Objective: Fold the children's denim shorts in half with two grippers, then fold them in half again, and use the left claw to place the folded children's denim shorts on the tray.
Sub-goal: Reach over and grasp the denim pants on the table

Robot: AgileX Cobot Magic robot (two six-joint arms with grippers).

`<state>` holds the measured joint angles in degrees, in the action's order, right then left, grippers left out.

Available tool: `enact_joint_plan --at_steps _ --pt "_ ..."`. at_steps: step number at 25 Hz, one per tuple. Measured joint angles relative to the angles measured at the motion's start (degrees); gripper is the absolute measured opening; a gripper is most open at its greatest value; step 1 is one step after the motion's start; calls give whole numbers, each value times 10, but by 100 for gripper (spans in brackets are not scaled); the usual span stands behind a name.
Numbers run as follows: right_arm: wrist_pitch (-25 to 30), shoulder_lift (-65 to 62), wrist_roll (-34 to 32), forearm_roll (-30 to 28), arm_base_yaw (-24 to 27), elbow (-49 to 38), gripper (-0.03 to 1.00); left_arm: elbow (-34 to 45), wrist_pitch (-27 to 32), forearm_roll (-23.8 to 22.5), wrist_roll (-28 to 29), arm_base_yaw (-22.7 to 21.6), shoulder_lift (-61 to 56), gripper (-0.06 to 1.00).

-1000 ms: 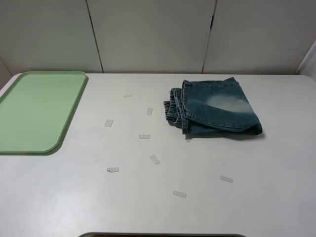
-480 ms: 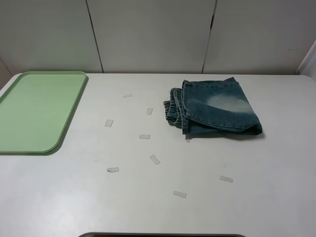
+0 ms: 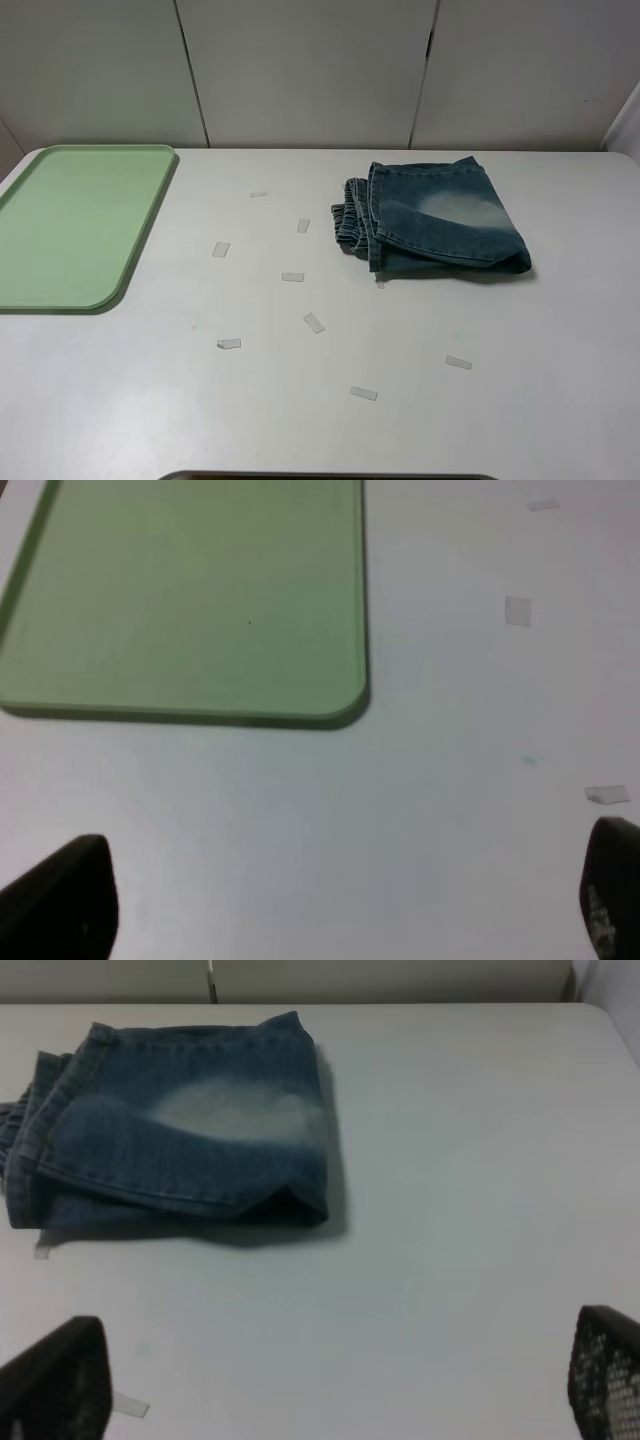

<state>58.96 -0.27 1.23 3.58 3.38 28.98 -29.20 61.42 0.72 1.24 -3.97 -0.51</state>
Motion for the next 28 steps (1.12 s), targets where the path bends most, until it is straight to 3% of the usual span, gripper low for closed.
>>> enact_joint_plan --at_steps 18,21,28 --pt "0 0 0 0 0 0 69 -163 -5 1 -22 1 394 91" --pt "0 0 0 0 0 0 69 -187 -26 10 -22 18 459 91" --pt "0 0 0 0 0 0 69 -237 -87 16 -22 109 624 91"
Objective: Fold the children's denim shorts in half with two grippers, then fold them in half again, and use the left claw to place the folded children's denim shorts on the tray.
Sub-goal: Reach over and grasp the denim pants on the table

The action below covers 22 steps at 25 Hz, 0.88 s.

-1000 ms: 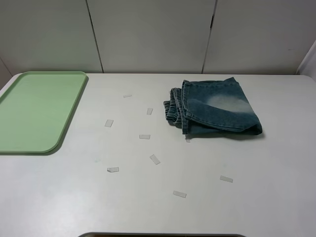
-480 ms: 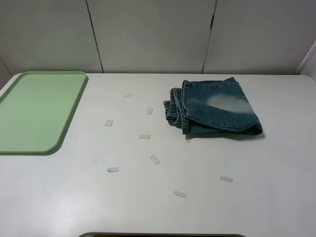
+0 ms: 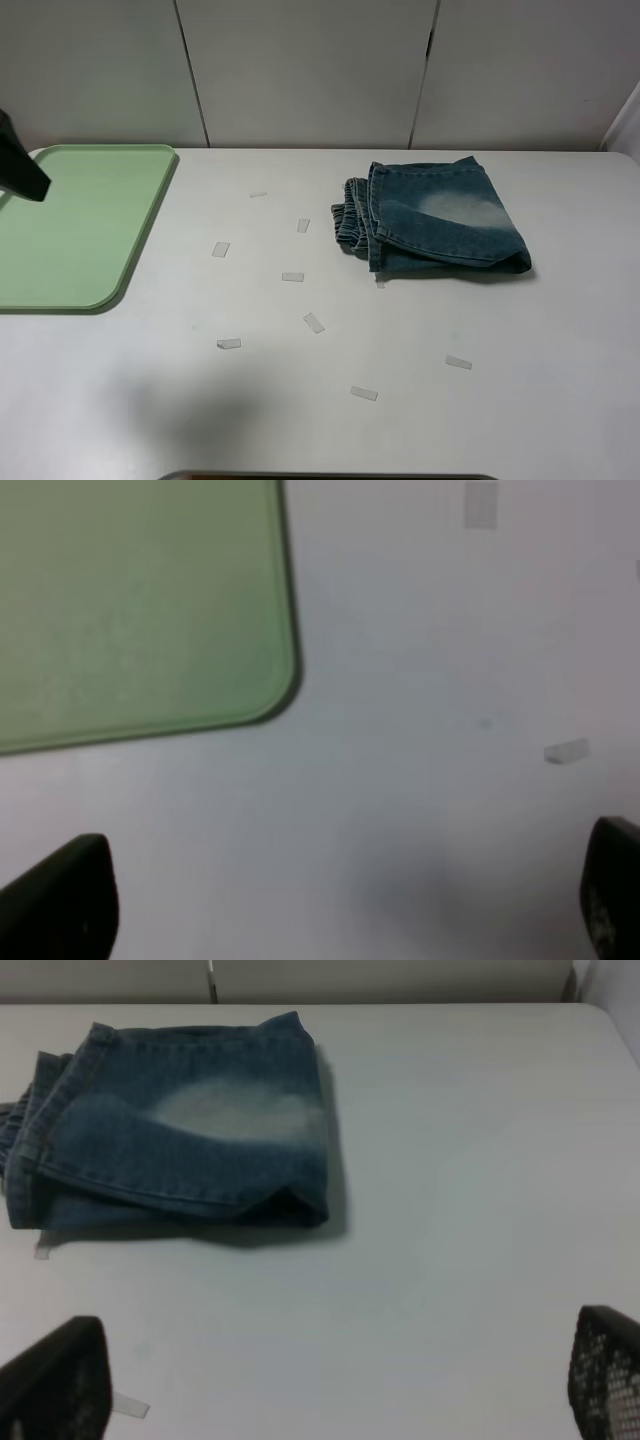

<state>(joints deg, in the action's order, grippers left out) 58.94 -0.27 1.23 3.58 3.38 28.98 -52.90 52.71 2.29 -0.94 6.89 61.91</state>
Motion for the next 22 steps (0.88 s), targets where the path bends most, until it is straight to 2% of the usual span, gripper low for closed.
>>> enact_joint_plan --at_steps 6,7,10,11,16,17,22 --pt "0 0 0 0 0 0 69 -20 -65 36 1 61 90 91" --pt "0 0 0 0 0 0 69 -27 -98 56 1 92 124 91" --pt "0 0 0 0 0 0 69 -37 -133 76 1 126 164 91" --pt "0 0 0 0 0 0 69 -37 -133 76 1 126 164 91" --pt "0 0 0 0 0 0 69 -70 -188 102 6 188 244 91" --pt "0 0 0 0 0 0 69 -85 -205 111 17 210 276 91" --pt "0 0 0 1 0 0 69 -114 -228 116 43 248 340 93"
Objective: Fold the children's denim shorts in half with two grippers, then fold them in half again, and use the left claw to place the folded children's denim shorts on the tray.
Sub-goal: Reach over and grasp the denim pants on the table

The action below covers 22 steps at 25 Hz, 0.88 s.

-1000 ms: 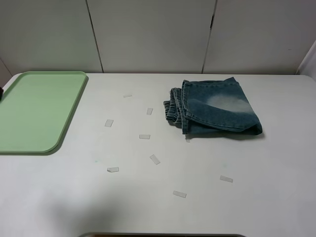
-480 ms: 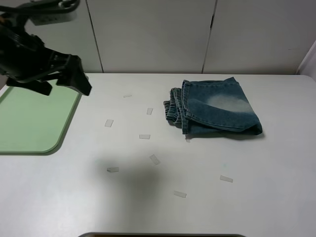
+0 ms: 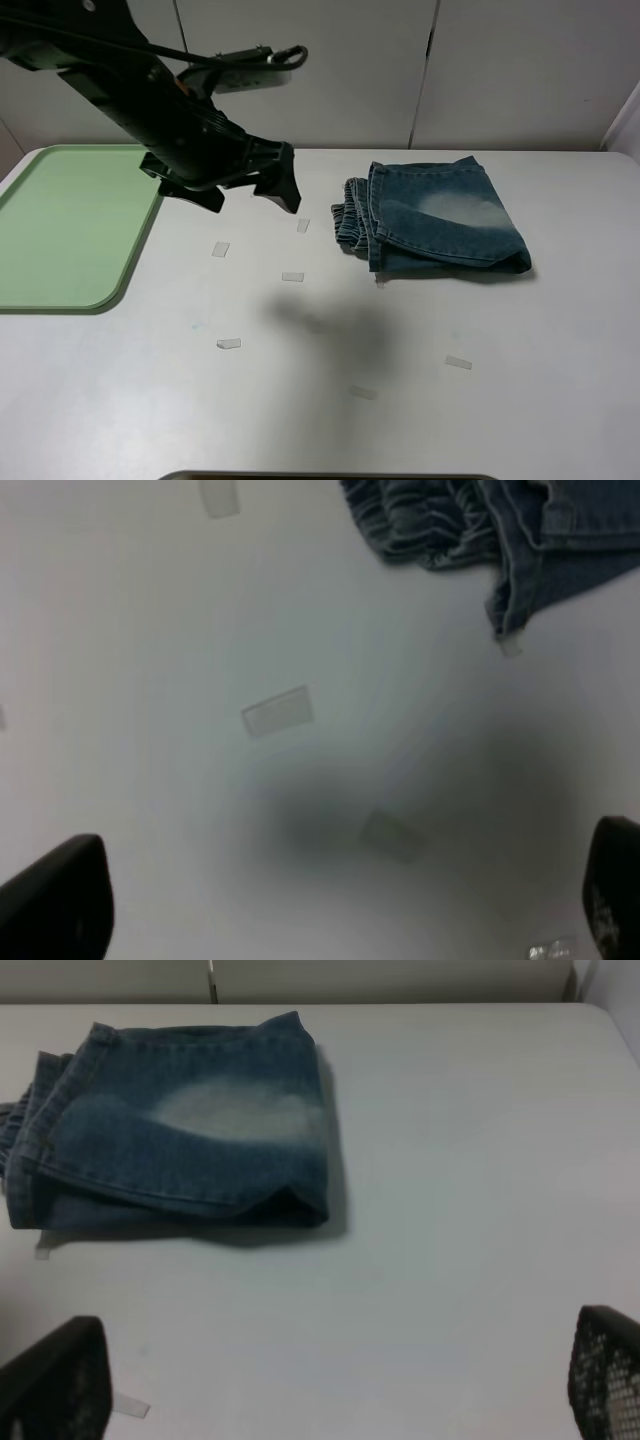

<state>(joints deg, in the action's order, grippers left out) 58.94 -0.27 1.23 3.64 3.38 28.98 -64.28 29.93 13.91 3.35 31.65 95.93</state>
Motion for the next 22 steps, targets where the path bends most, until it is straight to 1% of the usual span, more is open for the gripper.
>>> enact_joint_plan --at_steps 8,11,16,17,18,22 --pt "0 0 0 1 0 0 69 -82 -17 2 25 32 120 95" --pt "-1 0 0 1 0 0 69 -124 -26 7 29 38 170 98" --pt "0 0 0 1 0 0 69 -168 -36 17 30 43 217 99" --pt "0 0 0 1 0 0 69 -176 -40 21 30 45 226 99" --pt "0 0 0 1 0 0 69 -203 -48 41 30 49 255 99" --pt "0 0 0 2 0 0 69 -227 -60 58 31 53 286 99"
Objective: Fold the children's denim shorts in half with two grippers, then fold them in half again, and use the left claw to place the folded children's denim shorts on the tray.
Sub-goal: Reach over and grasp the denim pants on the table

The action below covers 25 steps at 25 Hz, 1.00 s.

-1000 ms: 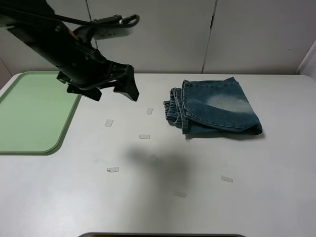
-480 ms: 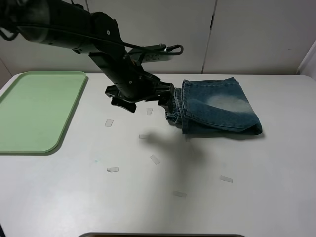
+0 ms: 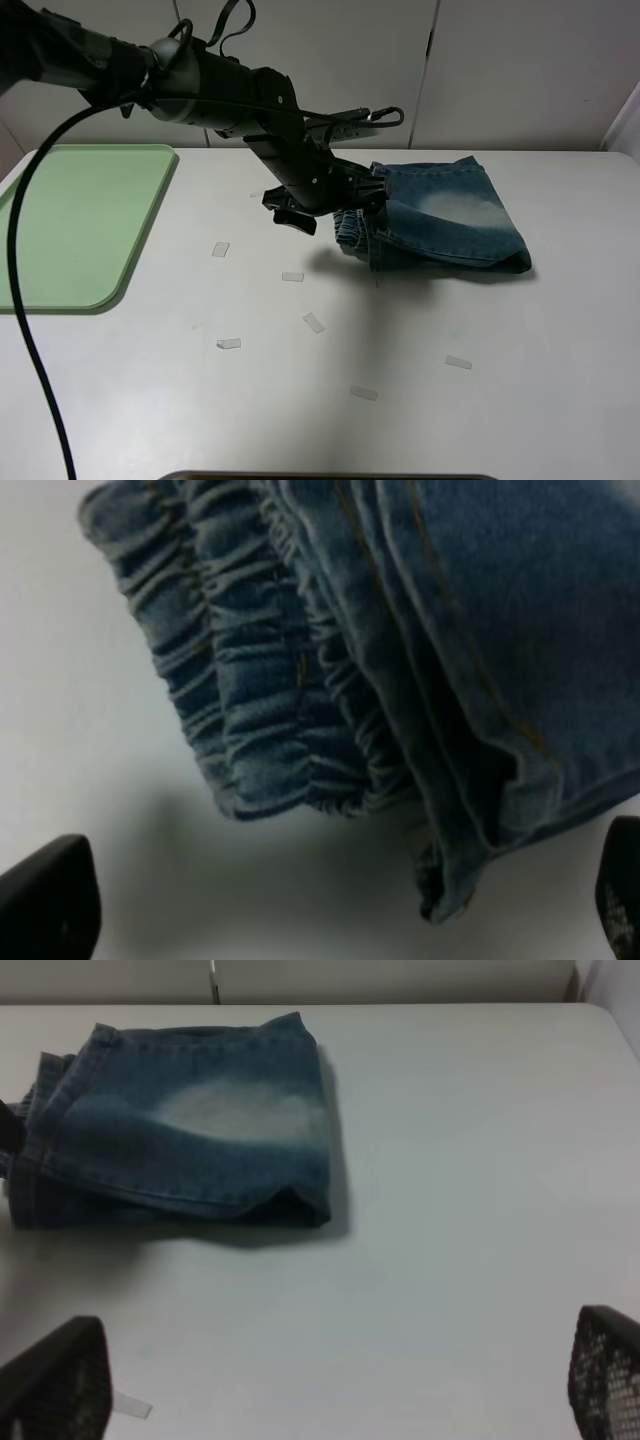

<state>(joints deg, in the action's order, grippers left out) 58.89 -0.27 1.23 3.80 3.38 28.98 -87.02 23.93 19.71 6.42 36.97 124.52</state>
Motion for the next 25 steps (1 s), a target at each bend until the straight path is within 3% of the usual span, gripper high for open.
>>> enact_joint_plan --at_steps 7,11,25 --pt "0 0 0 0 0 0 69 -9 -5 2 21 2 27 99" --pt "0 0 0 1 0 0 69 -31 -44 15 25 9 64 99" --pt "0 0 0 6 0 0 69 -54 -92 43 27 23 97 99"
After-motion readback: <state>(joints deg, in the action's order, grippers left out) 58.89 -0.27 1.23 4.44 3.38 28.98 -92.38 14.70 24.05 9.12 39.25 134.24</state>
